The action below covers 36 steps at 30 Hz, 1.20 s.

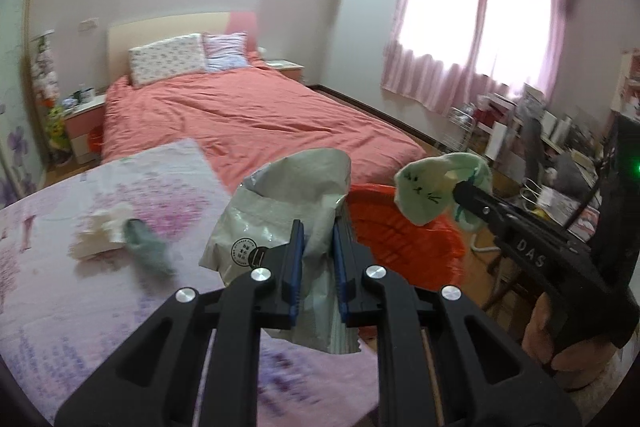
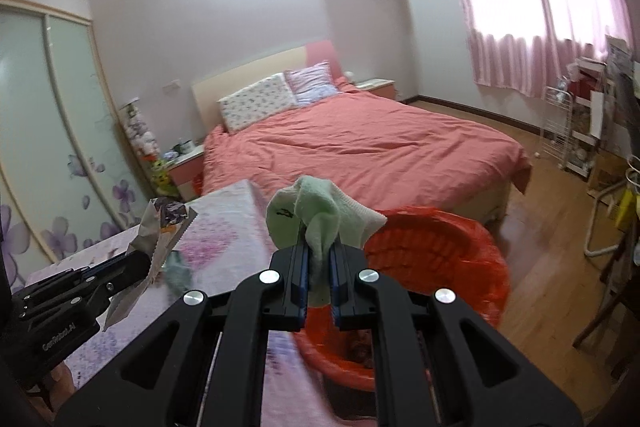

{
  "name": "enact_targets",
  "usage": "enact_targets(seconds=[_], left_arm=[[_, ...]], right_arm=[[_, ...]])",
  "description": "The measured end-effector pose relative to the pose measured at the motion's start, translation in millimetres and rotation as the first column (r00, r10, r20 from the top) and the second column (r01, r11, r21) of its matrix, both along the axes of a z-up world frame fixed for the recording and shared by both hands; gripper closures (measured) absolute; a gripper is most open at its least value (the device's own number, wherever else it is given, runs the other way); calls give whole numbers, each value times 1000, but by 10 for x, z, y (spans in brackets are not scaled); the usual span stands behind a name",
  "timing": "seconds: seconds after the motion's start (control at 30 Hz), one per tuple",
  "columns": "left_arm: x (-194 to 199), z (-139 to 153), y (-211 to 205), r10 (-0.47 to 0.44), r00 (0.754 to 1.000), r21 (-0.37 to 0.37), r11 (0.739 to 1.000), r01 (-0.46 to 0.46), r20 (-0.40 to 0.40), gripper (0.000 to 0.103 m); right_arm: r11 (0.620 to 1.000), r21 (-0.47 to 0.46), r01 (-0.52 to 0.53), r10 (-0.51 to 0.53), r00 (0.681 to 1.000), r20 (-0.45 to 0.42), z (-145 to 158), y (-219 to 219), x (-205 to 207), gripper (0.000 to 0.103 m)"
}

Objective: Collect trash
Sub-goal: 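Carry the white bag in the left gripper while the right carries the green towel over the basket, then open both grippers to drop the bag and towel into the orange basket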

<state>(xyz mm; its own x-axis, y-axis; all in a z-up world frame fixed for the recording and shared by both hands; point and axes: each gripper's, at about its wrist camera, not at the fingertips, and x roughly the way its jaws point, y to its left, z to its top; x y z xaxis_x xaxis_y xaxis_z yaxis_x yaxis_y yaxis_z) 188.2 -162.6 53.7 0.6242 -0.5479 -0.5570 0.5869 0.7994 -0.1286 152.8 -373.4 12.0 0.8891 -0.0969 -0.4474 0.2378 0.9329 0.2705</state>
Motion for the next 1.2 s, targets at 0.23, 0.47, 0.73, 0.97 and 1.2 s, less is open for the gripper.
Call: enact_targets(seconds=[0.23, 0.47, 0.73, 0.97, 1.2], left_arm=[[68, -244, -595, -97, 994, 3, 995, 97, -48, 88], [206, -521, -1057, -153, 984, 25, 987, 156, -86, 88], [404, -851, -1257, -141, 980, 80, 985, 153, -141, 75], [519, -1045, -1201, -126, 974, 91, 985, 146, -189, 60], [594, -1019, -973, -66, 984, 107, 991, 85, -167, 50]], right_arm=[[998, 33, 58, -57, 998, -25, -167, -325, 25, 94], [993, 76, 91, -87, 995, -45, -317, -613, 77, 94], [981, 170, 89, -74, 993, -89, -521, -855, 220, 92], [974, 208, 86, -62, 991, -120, -659, -867, 259, 71], [980, 168, 105, -84, 988, -128, -576, -786, 212, 61]])
